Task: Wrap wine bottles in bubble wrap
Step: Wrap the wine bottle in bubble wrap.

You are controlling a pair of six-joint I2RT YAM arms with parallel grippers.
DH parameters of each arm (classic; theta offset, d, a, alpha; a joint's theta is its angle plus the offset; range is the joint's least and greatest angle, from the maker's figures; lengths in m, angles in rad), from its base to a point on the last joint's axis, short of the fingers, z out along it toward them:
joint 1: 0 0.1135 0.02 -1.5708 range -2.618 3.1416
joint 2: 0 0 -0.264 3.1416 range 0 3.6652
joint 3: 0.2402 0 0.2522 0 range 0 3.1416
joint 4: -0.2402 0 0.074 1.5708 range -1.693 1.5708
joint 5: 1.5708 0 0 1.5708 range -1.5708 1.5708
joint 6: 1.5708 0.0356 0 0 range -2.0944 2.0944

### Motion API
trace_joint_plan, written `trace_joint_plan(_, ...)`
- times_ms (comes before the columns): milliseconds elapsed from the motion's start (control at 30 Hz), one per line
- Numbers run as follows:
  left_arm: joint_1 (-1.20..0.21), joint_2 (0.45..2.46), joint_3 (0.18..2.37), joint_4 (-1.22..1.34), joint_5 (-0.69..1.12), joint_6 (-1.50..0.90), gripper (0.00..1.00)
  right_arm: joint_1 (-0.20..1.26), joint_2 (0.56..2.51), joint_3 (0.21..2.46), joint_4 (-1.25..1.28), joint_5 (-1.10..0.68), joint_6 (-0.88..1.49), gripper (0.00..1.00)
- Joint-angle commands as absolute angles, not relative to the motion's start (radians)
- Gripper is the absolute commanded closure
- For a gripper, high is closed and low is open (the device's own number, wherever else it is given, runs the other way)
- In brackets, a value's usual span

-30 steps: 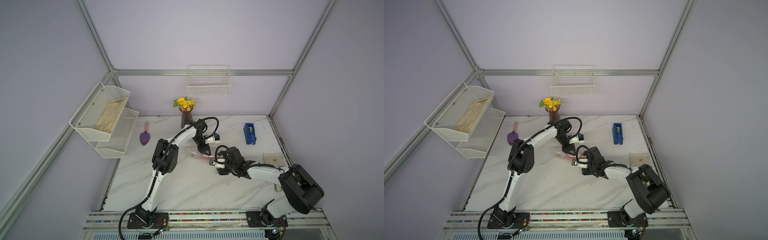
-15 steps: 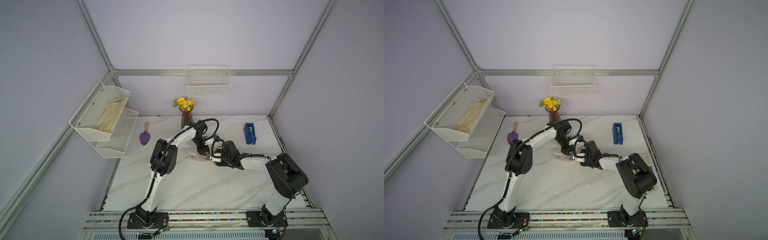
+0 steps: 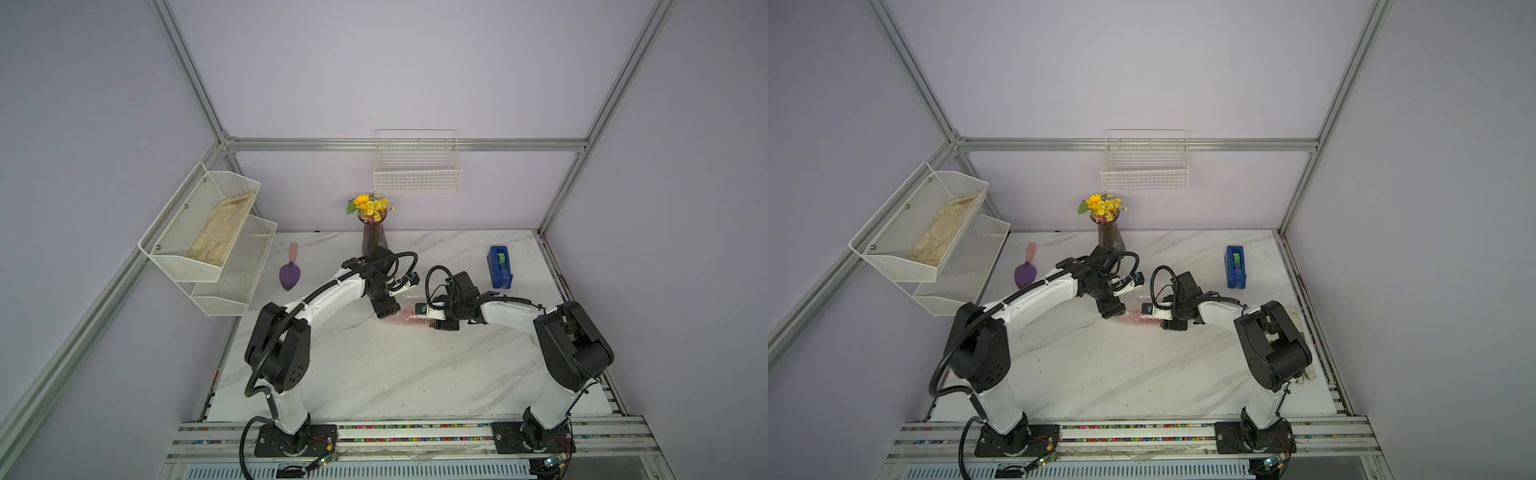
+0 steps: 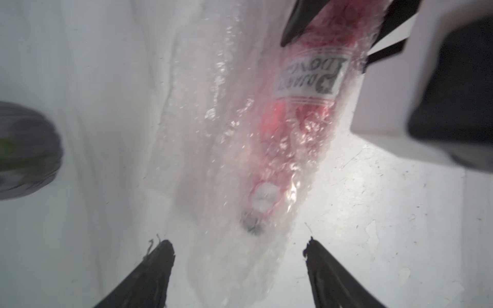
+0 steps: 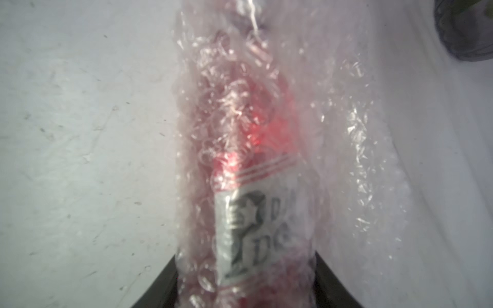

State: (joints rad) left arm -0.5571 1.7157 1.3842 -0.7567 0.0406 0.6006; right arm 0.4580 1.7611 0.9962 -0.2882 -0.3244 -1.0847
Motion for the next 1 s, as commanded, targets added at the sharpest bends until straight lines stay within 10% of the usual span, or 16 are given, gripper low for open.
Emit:
trace_joint_plan(0, -0.601, 1.548, 1.19, -0.457, -0.188, 0.588, 0.21, 0.459, 1.798, 1.024, -0.595, -0.48, -1.02, 0.62)
trace_joint_plan(267, -0.81, 1.238, 0.679, 0.041, -0.27, 0.876, 0.11, 0.444, 1.917, 1.154, -0.835, -0.551, -0.995, 0.64)
trace_joint_plan(700, -0.931, 1.71, 0.717, 0.509, -0.43, 1.113, 0.09, 0.436, 2.017, 1.263, -0.931, -0.577, -0.982, 0.57)
trace_joint_plan(967, -0.886, 1.836, 0.841, 0.336, -0.331, 1.064, 0.31, 0.423, 1.991, 1.26, -0.908, -0.582, -0.99, 0.44)
